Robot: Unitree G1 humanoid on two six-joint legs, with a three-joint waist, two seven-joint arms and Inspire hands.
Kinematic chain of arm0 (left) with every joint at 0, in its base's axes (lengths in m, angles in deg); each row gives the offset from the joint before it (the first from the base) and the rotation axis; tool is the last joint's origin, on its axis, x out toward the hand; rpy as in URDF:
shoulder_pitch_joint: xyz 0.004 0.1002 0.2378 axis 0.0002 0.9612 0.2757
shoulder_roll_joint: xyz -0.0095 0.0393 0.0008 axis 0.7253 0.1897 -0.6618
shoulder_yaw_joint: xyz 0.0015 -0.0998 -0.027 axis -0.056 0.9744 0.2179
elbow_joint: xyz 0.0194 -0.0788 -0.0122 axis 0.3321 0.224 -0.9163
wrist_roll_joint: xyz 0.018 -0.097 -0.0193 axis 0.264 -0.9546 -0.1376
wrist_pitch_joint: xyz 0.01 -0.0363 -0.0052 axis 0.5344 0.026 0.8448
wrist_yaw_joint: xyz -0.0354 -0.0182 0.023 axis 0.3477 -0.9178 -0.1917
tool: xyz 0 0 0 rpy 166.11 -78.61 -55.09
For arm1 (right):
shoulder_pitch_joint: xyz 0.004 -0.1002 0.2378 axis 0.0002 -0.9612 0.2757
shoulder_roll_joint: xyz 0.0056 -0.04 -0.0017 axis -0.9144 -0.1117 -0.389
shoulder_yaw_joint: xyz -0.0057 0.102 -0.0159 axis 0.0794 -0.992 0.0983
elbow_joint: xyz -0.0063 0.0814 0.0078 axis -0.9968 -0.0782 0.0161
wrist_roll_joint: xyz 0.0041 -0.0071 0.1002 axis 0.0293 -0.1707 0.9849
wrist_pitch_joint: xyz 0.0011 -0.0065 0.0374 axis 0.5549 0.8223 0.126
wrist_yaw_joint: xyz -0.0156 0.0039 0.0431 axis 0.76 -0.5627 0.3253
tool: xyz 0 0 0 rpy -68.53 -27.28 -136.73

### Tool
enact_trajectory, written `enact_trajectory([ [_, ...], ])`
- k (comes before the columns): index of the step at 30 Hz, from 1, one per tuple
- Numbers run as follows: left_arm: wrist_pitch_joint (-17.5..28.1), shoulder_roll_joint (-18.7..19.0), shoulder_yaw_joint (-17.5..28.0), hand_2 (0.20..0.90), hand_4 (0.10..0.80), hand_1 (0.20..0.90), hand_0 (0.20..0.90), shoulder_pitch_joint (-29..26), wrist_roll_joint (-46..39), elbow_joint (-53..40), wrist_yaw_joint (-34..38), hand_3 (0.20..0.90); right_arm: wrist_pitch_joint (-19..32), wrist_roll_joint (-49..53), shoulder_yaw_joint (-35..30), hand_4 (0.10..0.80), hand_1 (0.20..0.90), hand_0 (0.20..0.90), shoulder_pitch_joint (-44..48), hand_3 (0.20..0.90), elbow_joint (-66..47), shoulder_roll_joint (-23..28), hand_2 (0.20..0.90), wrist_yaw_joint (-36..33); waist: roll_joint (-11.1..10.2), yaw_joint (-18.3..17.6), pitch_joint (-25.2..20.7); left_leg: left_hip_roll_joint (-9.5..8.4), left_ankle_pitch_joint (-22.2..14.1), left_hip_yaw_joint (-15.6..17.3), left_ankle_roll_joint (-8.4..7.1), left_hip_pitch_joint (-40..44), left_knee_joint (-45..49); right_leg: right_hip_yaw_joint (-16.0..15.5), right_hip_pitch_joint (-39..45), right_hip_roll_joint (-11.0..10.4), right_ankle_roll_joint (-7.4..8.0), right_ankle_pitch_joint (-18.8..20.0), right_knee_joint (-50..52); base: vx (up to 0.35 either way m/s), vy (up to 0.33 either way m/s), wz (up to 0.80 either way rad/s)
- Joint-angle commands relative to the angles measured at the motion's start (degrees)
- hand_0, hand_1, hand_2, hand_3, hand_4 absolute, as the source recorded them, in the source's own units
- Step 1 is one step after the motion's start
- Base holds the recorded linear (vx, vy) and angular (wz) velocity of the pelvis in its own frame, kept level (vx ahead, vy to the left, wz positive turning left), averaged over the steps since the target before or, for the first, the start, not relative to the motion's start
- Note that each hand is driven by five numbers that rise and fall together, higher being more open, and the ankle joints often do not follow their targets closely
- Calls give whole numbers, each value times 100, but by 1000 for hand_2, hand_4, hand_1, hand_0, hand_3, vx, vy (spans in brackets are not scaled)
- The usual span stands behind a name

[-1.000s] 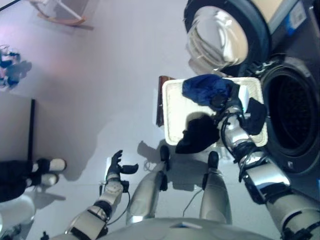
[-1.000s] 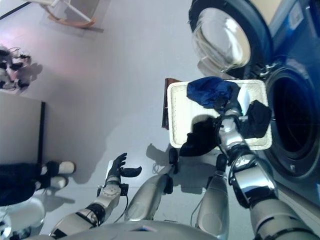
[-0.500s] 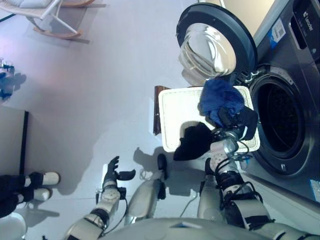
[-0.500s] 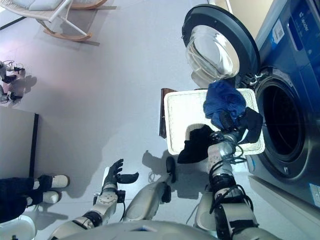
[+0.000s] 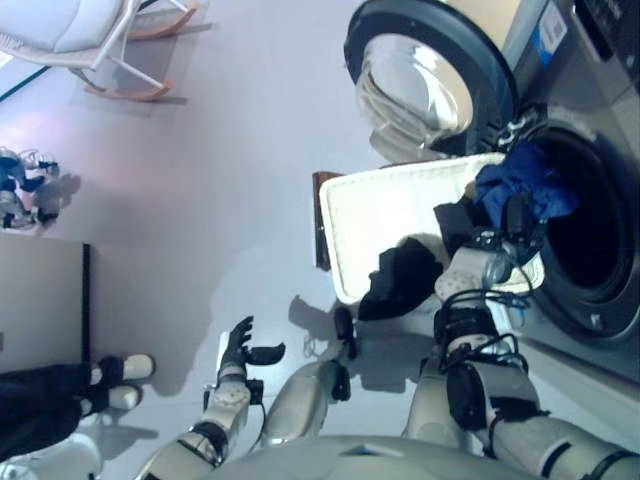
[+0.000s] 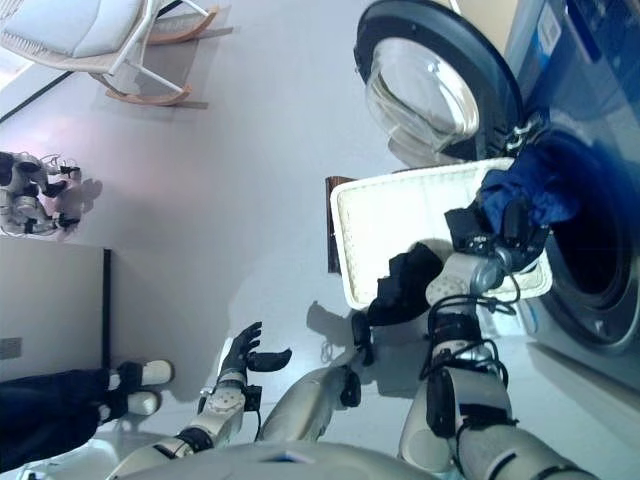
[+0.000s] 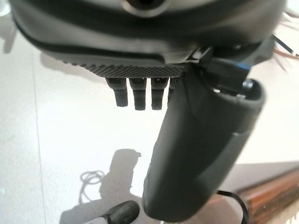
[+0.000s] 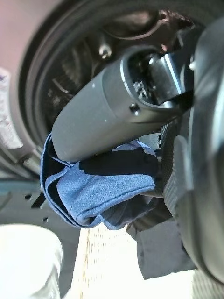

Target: Pick up the clothes and place them into the washing machine

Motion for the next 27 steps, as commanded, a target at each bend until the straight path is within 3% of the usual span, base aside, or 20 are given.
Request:
enact_trajectory([
  [1, 165, 196, -8, 900, 800, 900, 900, -249, -303, 229, 148, 900, 427, -469, -151, 400, 300, 300, 845, 300, -324, 625, 300, 19, 84, 40, 361, -259, -329, -196, -28, -833, 784, 29, -321, -45, -291, -220, 691, -302, 5, -13],
  [4, 262, 285, -73, 900, 800, 900, 900, -537, -392, 200, 163, 900, 511, -691, -134, 400, 300, 300, 1544, 300, -61, 1231, 300, -312, 133, 66, 463, -310, -280, -154, -92, -1495, 1000, 107, -974, -93, -321, -151, 921, -194, -2, 2],
  [11, 418, 422, -66, 900, 800, 900, 900, -658, -348, -8, 256, 900, 328, -1187, 222, 400, 300, 300, 2570, 300, 540, 2750, 300, -817, 155, 340, 318, -134, -292, -142, -186, -2467, 1485, 389, -2034, 95, -450, -149, 1378, -76, -19, 9],
  [19, 529, 535, 19, 900, 800, 900, 900, -365, -216, -149, 316, 900, -341, -2404, 1200, 400, 300, 300, 3448, 300, 698, 4266, 300, -1299, 187, 474, 94, -145, -334, -96, -223, -2378, 1350, 537, -2030, 98, -453, -241, 1277, 57, 14, -4],
  [23, 563, 669, 152, 900, 800, 900, 900, -250, -229, -252, 296, 900, -750, -2461, 2219, 400, 300, 300, 4263, 300, 1430, 5101, 300, -922, 168, 554, -14, -200, -272, -105, -252, -2208, 1104, 545, -1908, 68, -451, -243, 1144, 67, 8, -4],
  [24, 562, 638, 165, 900, 800, 900, 900, -260, -229, -253, 296, 900, -737, -2424, 2317, 441, 361, 361, 4373, 361, 1498, 5119, 361, -888, 199, 543, 0, -199, -266, -105, -252, -2205, 1094, 545, -1906, 68, -451, -239, 1137, 57, -4, -7],
  [25, 553, 635, 150, 900, 800, 900, 900, -260, -243, -247, 295, 900, -805, -2278, 2418, 800, 900, 900, 4486, 900, 1646, 5156, 900, -769, 194, 554, -21, -203, -254, -109, -255, -2181, 1041, 534, -1882, 65, -453, -237, 1093, 36, -10, -4],
  [27, 531, 620, 179, 900, 800, 900, 900, -303, -246, -220, 297, 900, -952, -2204, 2704, 800, 900, 900, 4642, 900, 2026, 5231, 900, -630, 179, 546, -2, -211, -208, -109, -274, -2133, 967, 518, -1856, 78, -463, -207, 1042, 47, -13, -1],
])
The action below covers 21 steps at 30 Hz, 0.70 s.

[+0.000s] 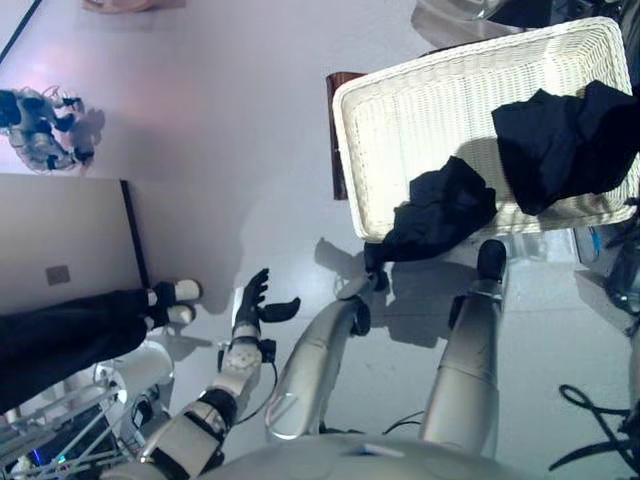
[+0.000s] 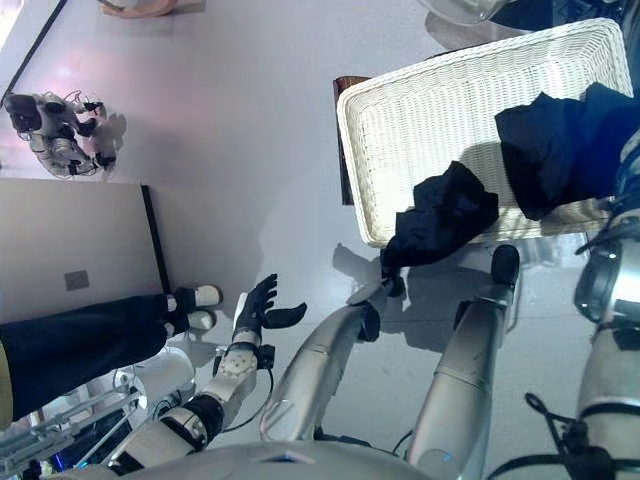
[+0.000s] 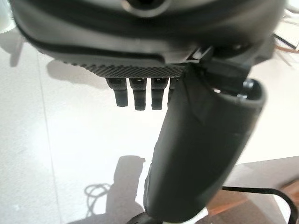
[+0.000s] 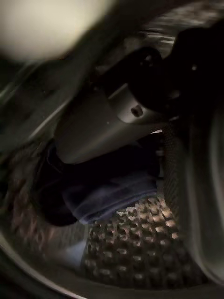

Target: Pick up the clothes and place them into the washing machine

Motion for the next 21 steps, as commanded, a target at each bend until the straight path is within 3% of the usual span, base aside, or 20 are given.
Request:
enact_trajectory([
  [1, 131, 516, 292, 900, 800, 900, 900, 270, -71, 277, 237, 900, 271, -411, 1083, 800, 900, 900, 883, 900, -371, 873, 900, 592, 42, 86, -536, -2, -110, -260, -281, -239, -133, -78, 394, 219, -373, -35, -422, 50, -17, 0],
  [5, 94, 438, 287, 900, 800, 900, 900, 285, -134, 374, 197, 900, 223, -25, 657, 800, 900, 900, 545, 900, 25, 559, 900, 769, 35, 51, -544, -24, -117, -293, -262, -160, -198, -134, 524, 242, -368, -25, -545, 56, -8, 0],
  [11, -6, 395, 323, 900, 800, 900, 900, 245, -116, 546, 120, 900, -103, 359, 545, 800, 900, 900, 301, 900, 904, 180, 900, 1310, -18, 58, -509, -30, -110, -327, -249, -7, -293, -174, 761, 247, -354, 77, -746, 6, 1, 0],
  [12, -91, 431, 409, 900, 800, 900, 900, 182, -95, 603, 53, 900, -478, 217, 744, 800, 900, 900, 249, 900, 1399, 82, 900, 1510, -110, 54, -479, -22, -106, -322, -249, 50, -314, -175, 838, 263, -357, 137, -827, -9, -12, 3],
  [15, -109, 475, 429, 900, 800, 900, 900, 136, -75, 644, 21, 900, -609, 336, 739, 800, 900, 900, 68, 900, 1446, -357, 900, 1704, -232, 2, -388, 8, -100, -327, -239, 127, -332, -216, 979, 293, -363, 203, -930, -7, -14, 4],
  [17, -114, 496, 442, 900, 800, 900, 900, 132, -83, 664, 24, 900, -647, 449, 677, 800, 900, 900, -38, 900, 1400, -510, 900, 1813, -302, -14, -350, 15, -108, -344, -231, 155, -327, -233, 1069, 310, -367, 229, -985, -10, -31, -9],
  [21, -143, 542, 517, 900, 800, 900, 900, 91, -191, 807, -31, 900, -532, 531, 586, 800, 900, 900, -434, 900, 934, -1325, 900, 1972, -580, -57, -265, 94, -114, -375, -207, 233, -314, -317, 1290, 355, -352, 311, -1138, -7, -33, -13],
])
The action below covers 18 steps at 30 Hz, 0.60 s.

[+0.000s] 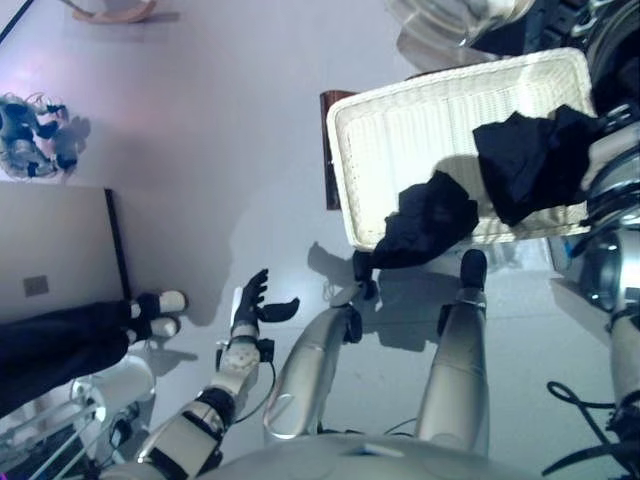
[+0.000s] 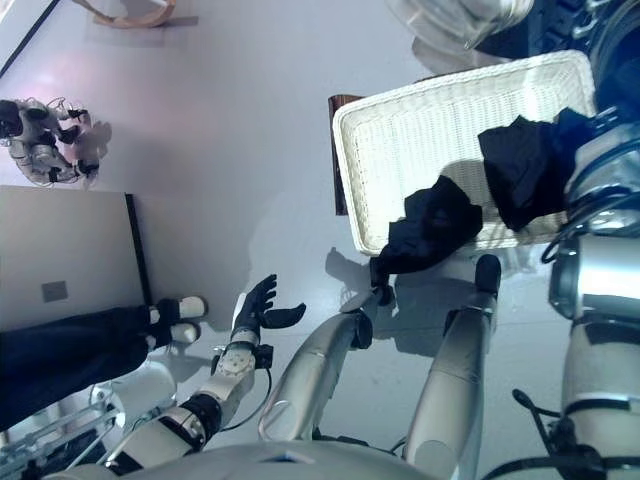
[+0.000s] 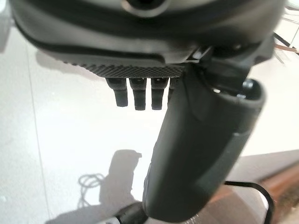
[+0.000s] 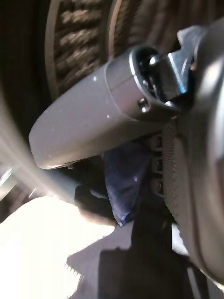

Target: Pick up the clothes and place them into the washing machine

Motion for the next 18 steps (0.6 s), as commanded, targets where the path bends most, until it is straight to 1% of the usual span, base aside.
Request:
enact_trajectory([
  [1, 23, 496, 502, 900, 800, 900, 900, 87, -183, 684, 72, 900, 526, -75, 292, 800, 900, 900, -8, 900, -623, -49, 900, 258, -267, 128, -194, -103, -76, -198, -125, -222, -235, -64, 539, 163, -335, 148, -612, -11, -15, -11],
  [3, 30, 513, 515, 900, 800, 900, 900, 78, -204, 737, 77, 900, 631, -141, 228, 800, 900, 900, -167, 900, -930, -335, 900, 163, -367, 91, -168, -88, -81, -216, -121, -160, -242, -97, 642, 179, -331, 176, -691, -10, -3, 0],
  [7, 27, 551, 612, 900, 800, 900, 900, 112, -237, 836, 95, 900, 721, -641, 160, 800, 900, 900, -770, 900, -1800, -733, 900, -28, -579, -9, -116, -51, -59, -251, -113, -17, -277, -164, 857, 204, -319, 239, -812, 0, 0, 0],
  [8, 14, 569, 649, 900, 800, 900, 900, 127, -234, 863, 94, 900, 675, -800, 190, 800, 900, 900, -881, 900, -1867, -759, 900, -40, -637, -32, -102, -42, -48, -255, -111, 30, -300, -179, 920, 207, -314, 266, -858, 0, 0, 0],
  [11, -45, 656, 783, 900, 800, 900, 900, 176, -204, 932, 76, 900, 331, -1618, 482, 800, 900, 900, -1220, 900, -2135, -837, 900, -120, -842, -126, -103, -5, 28, -271, -113, 225, -462, -224, 1126, 239, -301, 354, -1023, 19, -13, 3],
  [13, -112, 731, 871, 900, 800, 900, 900, 209, -153, 965, 33, 900, 67, -2165, 673, 800, 900, 900, -1330, 900, -2030, -795, 900, -161, -959, -163, -138, 21, 71, -282, -117, 339, -559, -274, 1254, 270, -294, 363, -1091, 51, -15, -1],
  [15, -114, 761, 918, 900, 800, 900, 900, 268, -144, 962, 35, 900, 40, -2206, 651, 800, 900, 900, -1491, 900, -2038, -887, 900, -116, -1027, -175, -156, 30, 84, -294, -97, 458, -618, -289, 1334, 293, -289, 365, -1093, 71, -10, -5],
  [17, -84, 751, 948, 900, 800, 900, 900, 347, -149, 967, 38, 900, 142, -2189, 511, 800, 900, 900, -1734, 900, -2105, -986, 900, -170, -1080, -192, -182, 30, 87, -316, -85, 563, -667, -305, 1433, 314, -284, 355, -1129, 78, -17, -6],
  [18, -73, 753, 957, 900, 800, 900, 900, 375, -126, 964, 65, 900, 154, -2299, 426, 800, 900, 900, -1777, 900, -2064, -969, 900, -328, -1095, -191, -202, 33, 83, -329, -81, 604, -673, -325, 1469, 313, -280, 336, -1130, 57, -25, -3],
])
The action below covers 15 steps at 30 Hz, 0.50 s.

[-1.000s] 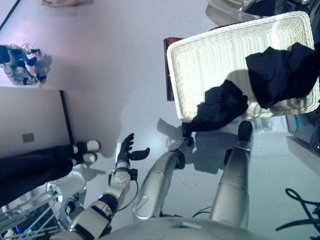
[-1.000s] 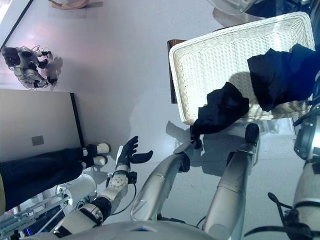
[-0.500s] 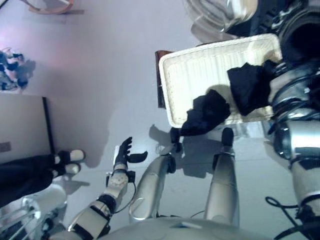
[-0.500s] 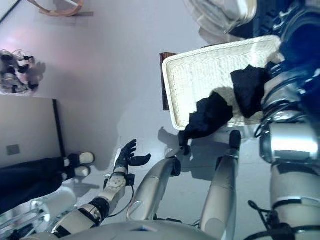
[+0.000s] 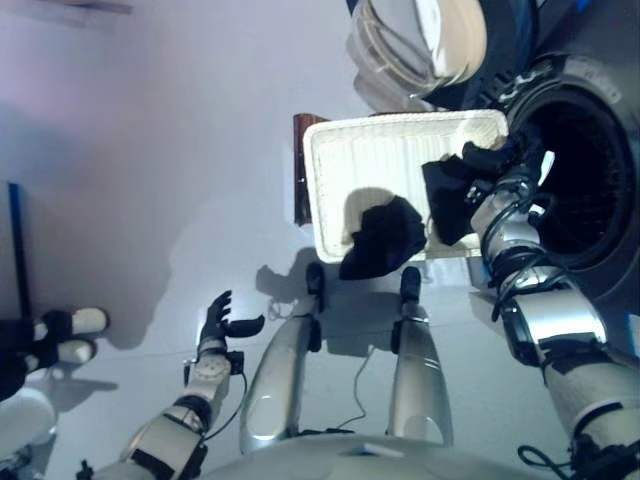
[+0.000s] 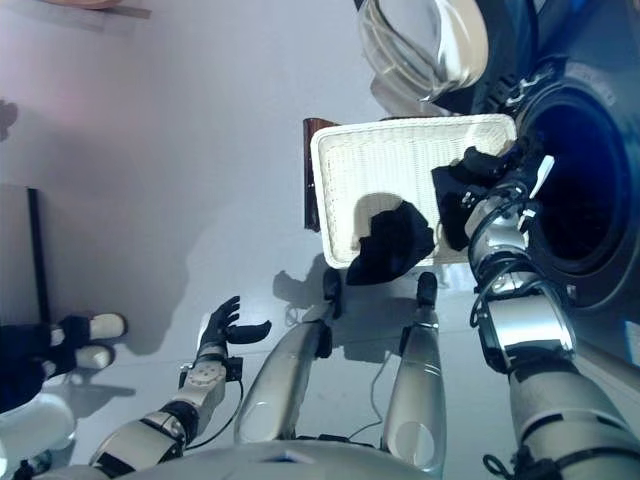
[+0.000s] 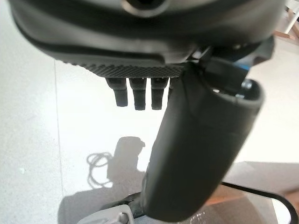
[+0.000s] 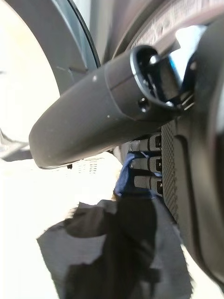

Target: Pick up the clothes and place them into the washing machine

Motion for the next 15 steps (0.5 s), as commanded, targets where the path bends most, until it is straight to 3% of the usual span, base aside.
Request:
enact_trajectory([
  [1, 87, 339, 258, 900, 800, 900, 900, 322, -64, 272, 199, 900, 458, -469, -142, 800, 900, 900, 51, 900, -639, 110, 900, -420, -33, -1, -327, -79, 209, -214, -107, -64, -544, -69, 269, 222, -241, -49, 13, 37, -28, 1],
  [5, 133, 364, 152, 900, 800, 900, 900, 276, 33, 223, 345, 900, 441, -398, -300, 800, 900, 900, 447, 900, 171, 279, 900, -760, 22, 71, -321, -101, 211, -218, -102, -93, -561, -75, 237, 222, -249, -69, -6, 0, 0, 0],
  [8, 193, 292, 52, 900, 800, 900, 900, 276, 64, 156, 415, 900, 617, -104, -530, 800, 900, 900, 815, 900, 564, 506, 900, -1151, 211, 148, -299, -142, 224, -196, -102, -157, -595, -28, 155, 193, -252, -64, -10, 5, 12, -1],
  [10, 204, 169, -109, 900, 800, 900, 900, 292, 11, 129, 418, 900, 1135, 1256, -1352, 800, 900, 900, 940, 900, 758, 634, 900, -1262, 482, 224, -336, -214, 222, -209, -102, -196, -647, -10, 95, 144, -245, -113, -18, 35, 72, -9],
  [11, 213, 118, -169, 900, 800, 900, 900, 344, 8, 102, 412, 900, 1158, 1288, -1406, 800, 900, 900, 1042, 900, 794, 789, 900, -1393, 604, 278, -366, -239, 227, -210, -100, -218, -675, 6, 60, 107, -237, -134, -17, 49, 96, -6],
  [13, 270, 15, -252, 900, 800, 900, 900, 424, 19, 10, 411, 900, 1371, 1213, -1613, 800, 900, 900, 1077, 900, 406, 926, 900, -1660, 891, 345, -417, -311, 246, -210, -90, -271, -714, 52, -24, 37, -217, -166, 8, 53, 106, 5],
  [15, 320, -41, -239, 900, 800, 900, 900, 560, 70, -146, 424, 900, 934, -6, -1250, 800, 900, 900, 900, 900, 96, 1281, 900, -2144, 1127, 466, -454, -377, 290, -208, -96, -331, -736, 63, -109, -36, -182, -163, 33, 29, 81, 9],
])
